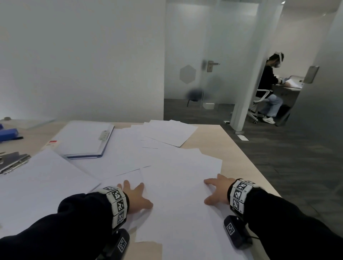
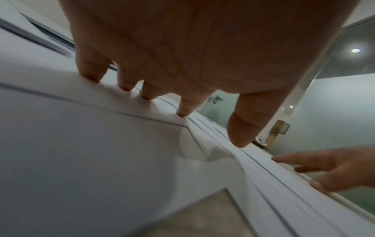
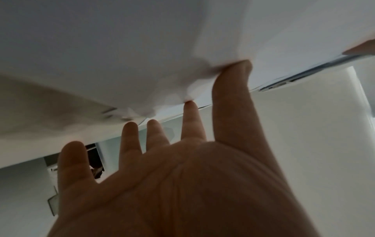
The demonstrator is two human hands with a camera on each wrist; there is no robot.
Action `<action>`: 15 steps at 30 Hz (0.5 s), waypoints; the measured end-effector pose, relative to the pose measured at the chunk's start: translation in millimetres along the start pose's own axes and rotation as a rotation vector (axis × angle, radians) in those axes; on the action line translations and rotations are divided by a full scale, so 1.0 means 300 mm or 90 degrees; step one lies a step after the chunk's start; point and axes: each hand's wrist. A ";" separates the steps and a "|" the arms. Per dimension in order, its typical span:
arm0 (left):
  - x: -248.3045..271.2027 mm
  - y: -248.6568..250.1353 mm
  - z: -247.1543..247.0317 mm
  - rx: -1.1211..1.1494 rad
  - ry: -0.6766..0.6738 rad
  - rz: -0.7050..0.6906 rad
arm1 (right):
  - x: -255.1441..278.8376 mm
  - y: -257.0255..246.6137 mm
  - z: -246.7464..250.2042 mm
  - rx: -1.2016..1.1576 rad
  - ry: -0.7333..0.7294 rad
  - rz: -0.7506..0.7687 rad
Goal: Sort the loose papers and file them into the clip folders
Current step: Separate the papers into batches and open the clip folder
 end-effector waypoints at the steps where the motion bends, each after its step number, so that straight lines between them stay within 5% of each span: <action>1: 0.005 0.001 -0.007 -0.002 -0.003 -0.007 | 0.001 -0.001 0.007 0.010 0.004 0.000; 15: -0.032 -0.060 0.088 -0.012 0.043 -0.085 | -0.127 -0.177 -0.005 0.173 0.015 0.089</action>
Point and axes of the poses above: each hand's wrist, its own x-axis away from the middle knuckle, its own z-axis out of the back of the hand, y = z × x, and after that the axes turned 13 degrees about -x, right-handed
